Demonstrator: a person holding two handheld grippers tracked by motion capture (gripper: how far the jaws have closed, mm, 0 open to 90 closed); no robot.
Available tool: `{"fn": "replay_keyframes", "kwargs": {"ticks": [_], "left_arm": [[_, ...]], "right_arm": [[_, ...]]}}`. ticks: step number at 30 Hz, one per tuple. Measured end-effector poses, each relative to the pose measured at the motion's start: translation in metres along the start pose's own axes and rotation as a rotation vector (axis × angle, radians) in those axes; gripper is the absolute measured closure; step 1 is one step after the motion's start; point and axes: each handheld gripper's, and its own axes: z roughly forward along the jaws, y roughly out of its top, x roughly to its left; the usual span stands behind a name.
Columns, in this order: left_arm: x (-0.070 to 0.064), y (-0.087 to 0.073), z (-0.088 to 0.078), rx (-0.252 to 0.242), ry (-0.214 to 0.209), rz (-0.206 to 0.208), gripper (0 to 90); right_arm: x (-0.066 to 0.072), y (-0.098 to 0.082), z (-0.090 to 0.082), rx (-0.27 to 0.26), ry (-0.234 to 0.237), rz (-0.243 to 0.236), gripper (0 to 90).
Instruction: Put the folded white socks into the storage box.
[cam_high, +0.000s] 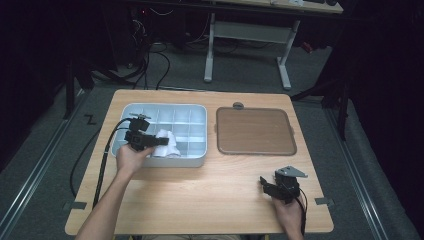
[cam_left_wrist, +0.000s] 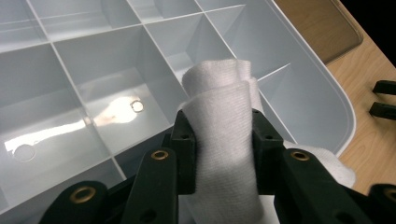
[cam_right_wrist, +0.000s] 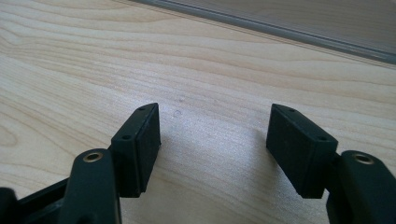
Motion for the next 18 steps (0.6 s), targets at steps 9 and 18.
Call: {"fn": "replay_keyframes", "kwargs": {"ticks": [9,18], "left_arm": [[0.008,-0.002,0.0,0.005,0.017,0.011,68.7],[0.014,-0.008,0.005,0.03,0.07,0.08,68.8]], "right_arm": [[0.0,0.0,0.0,0.0,-0.001,0.0,35.8],[0.001,0.0,0.0,0.0,-0.004,0.003,35.8]]}}
